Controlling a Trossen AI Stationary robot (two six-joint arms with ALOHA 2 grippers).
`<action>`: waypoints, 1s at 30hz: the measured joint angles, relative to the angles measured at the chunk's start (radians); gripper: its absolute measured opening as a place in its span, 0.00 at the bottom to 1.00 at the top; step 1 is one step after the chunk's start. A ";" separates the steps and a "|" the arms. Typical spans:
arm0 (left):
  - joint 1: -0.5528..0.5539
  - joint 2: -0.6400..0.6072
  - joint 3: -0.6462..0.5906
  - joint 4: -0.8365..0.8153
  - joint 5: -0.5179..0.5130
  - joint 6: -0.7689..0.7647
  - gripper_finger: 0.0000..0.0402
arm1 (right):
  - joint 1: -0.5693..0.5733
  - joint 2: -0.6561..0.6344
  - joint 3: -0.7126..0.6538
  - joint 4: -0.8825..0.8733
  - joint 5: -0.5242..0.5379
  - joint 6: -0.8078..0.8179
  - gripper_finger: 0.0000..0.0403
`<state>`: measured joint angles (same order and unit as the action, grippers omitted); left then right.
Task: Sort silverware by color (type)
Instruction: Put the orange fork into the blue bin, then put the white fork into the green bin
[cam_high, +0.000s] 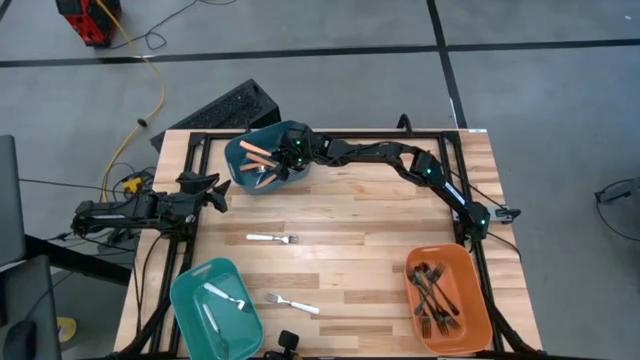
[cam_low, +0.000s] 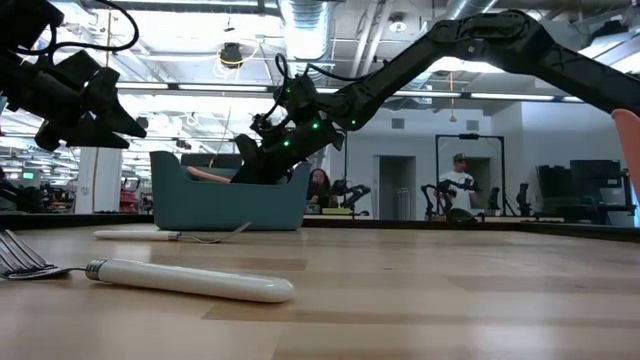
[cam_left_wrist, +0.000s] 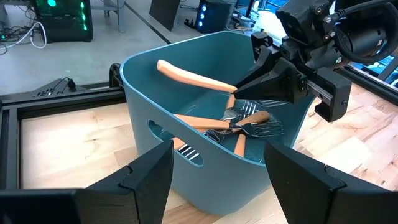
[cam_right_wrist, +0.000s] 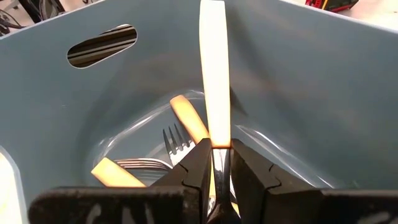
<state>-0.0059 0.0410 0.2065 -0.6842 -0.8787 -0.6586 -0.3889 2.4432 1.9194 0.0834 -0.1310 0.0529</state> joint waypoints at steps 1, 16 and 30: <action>0.000 0.000 0.000 0.000 0.000 0.000 0.58 | 0.000 0.000 0.000 0.000 0.000 0.000 0.20; 0.000 0.000 0.000 0.000 0.000 0.000 0.58 | 0.000 0.000 0.000 0.005 0.000 -0.004 0.21; 0.000 0.000 0.000 0.000 0.000 0.000 0.58 | 0.006 -0.001 0.000 -0.002 0.000 -0.001 0.40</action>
<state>-0.0055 0.0410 0.2065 -0.6838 -0.8783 -0.6586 -0.3834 2.4424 1.9194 0.0811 -0.1307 0.0521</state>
